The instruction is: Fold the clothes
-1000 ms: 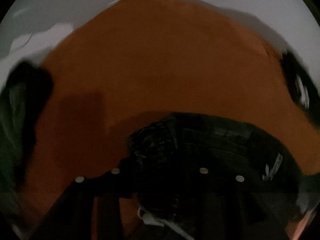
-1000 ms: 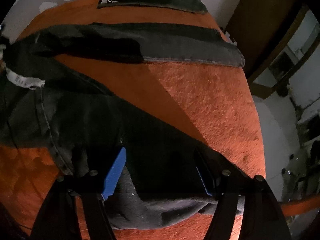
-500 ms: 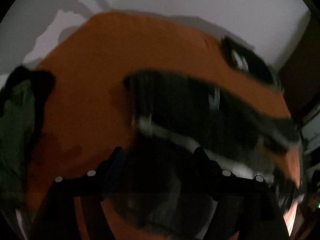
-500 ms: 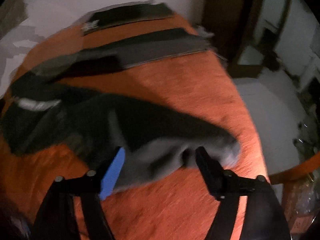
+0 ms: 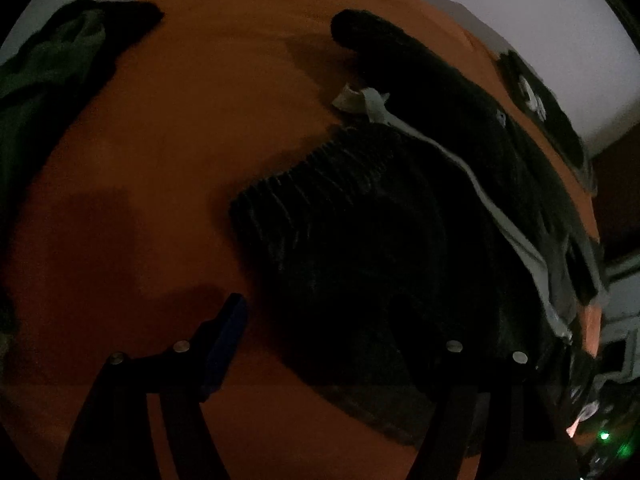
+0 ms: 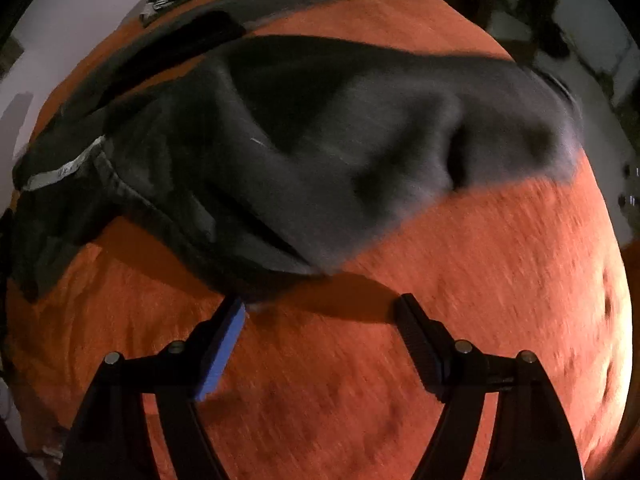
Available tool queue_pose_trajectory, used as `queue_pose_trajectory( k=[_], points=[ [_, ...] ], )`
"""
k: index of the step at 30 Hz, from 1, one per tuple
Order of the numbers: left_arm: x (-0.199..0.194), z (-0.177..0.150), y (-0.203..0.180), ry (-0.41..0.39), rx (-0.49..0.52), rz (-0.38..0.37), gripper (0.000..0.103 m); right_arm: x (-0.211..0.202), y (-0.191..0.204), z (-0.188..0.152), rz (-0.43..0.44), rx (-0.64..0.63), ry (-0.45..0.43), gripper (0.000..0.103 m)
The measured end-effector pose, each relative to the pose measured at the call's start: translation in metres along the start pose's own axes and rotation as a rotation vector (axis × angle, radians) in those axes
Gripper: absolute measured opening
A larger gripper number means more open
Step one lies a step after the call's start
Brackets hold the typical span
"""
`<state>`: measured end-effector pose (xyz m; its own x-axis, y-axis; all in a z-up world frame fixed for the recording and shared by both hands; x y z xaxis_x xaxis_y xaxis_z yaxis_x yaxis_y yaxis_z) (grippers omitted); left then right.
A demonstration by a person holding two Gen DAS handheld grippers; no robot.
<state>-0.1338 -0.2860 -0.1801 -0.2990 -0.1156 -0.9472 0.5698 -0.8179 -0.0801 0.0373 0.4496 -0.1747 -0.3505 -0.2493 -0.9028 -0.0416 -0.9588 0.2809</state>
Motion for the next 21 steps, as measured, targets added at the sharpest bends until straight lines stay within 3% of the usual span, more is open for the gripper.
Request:
queue_pose_trajectory(
  k=[3,5,6,7,10,12,14,15,16,17,19,21],
  points=[
    [0.007,0.0,-0.004,0.004,-0.026,0.02,0.074,0.012,0.012,0.015,-0.111,-0.103,-0.019,0.078],
    [0.011,-0.003,-0.004,0.014,-0.04,0.013,0.074,0.002,0.01,0.026,-0.131,-0.084,-0.085,0.061],
    [0.013,-0.004,-0.004,0.019,-0.045,0.011,0.074,-0.009,0.006,0.031,-0.141,-0.061,-0.134,0.043],
    [0.014,-0.006,-0.002,0.022,-0.047,0.013,0.074,-0.026,0.003,0.035,-0.175,-0.049,-0.193,0.04],
    [0.013,-0.007,0.008,0.017,-0.086,0.016,0.074,-0.09,-0.007,0.046,-0.311,-0.036,-0.39,0.037],
    [0.015,-0.009,0.021,0.029,-0.149,-0.013,0.074,-0.121,-0.017,0.043,-0.375,-0.045,-0.438,0.037],
    [0.017,-0.009,0.033,0.042,-0.21,-0.041,0.074,-0.15,-0.028,0.038,-0.432,-0.06,-0.463,0.038],
    [0.018,-0.009,0.038,0.049,-0.232,-0.054,0.074,-0.158,-0.037,0.03,-0.477,-0.061,-0.446,0.047],
    [0.02,-0.009,0.043,0.055,-0.247,-0.066,0.074,-0.159,-0.048,0.018,-0.518,-0.052,-0.406,0.069],
    [0.023,-0.007,0.047,0.06,-0.258,-0.074,0.074,-0.157,-0.062,0.004,-0.53,-0.036,-0.357,0.078],
    [0.027,-0.004,0.051,0.064,-0.265,-0.075,0.074,-0.146,-0.099,-0.03,-0.513,0.047,-0.231,0.082],
    [0.031,0.0,0.051,0.066,-0.265,-0.075,0.074,-0.138,-0.129,-0.053,-0.467,0.17,-0.175,0.082]
  ],
)
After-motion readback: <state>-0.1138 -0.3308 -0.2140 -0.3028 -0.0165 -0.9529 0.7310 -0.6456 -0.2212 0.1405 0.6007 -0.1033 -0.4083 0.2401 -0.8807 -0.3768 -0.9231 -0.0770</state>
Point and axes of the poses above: each gripper's, at about its wrist camera, not at the fingertips, and x roughly the way its jaws point, y to its left, z to its top, the point moved 3 cm from there along x, roughly the way its jaws point, and after that the axes turned 12 degrees about z, right-handed, at the moved point
